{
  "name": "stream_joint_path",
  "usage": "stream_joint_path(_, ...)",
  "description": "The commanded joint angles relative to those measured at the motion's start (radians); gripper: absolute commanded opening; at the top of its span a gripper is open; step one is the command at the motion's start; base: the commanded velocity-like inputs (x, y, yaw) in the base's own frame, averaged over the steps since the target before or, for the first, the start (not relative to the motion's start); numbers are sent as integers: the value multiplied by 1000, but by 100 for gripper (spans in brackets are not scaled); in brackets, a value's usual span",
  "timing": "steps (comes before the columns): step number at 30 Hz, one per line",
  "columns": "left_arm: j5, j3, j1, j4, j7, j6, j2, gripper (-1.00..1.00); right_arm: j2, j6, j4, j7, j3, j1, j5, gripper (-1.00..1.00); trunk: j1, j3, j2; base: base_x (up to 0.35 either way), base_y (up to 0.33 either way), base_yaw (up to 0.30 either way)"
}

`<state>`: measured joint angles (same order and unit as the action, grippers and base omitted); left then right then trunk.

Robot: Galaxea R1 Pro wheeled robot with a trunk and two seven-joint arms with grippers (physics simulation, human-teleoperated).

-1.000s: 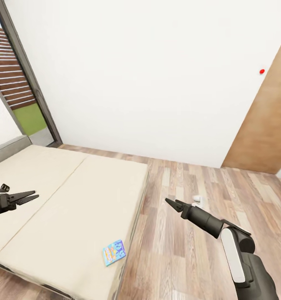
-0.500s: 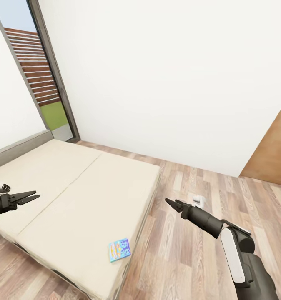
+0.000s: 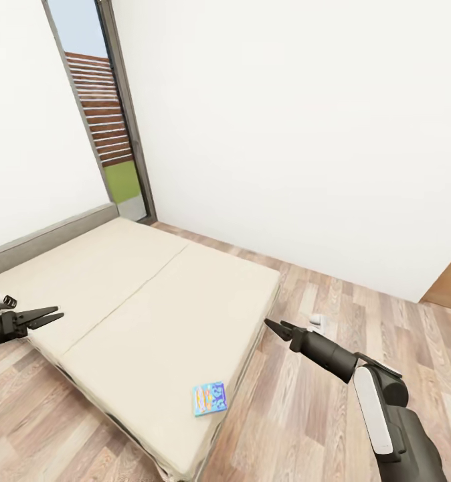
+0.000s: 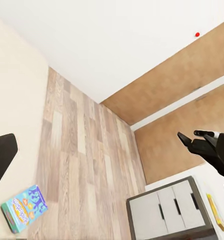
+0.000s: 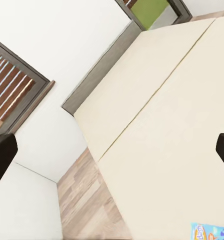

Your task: Put all the toys in the child's room - the three board games (two on the bed and one on the table), the two jigsaw puzzles on the table, and the tennis ball on the table - inside the toy box on the table in the child's room.

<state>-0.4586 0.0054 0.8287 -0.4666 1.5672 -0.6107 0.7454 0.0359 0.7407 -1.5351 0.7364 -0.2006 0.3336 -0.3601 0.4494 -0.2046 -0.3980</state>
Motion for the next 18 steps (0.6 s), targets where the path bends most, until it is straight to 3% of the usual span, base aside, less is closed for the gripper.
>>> stream_joint_path(1,0,-1,1,0,4,-11,0,100,1,6,0,3,-2,1,-2,100,1,-2,-2,0,-1,276)
stream_joint_path(18,0,-1,1,0,4,-11,0,100,1,6,0,4,-2,1,-3,100,1,5,-2,0,0,276)
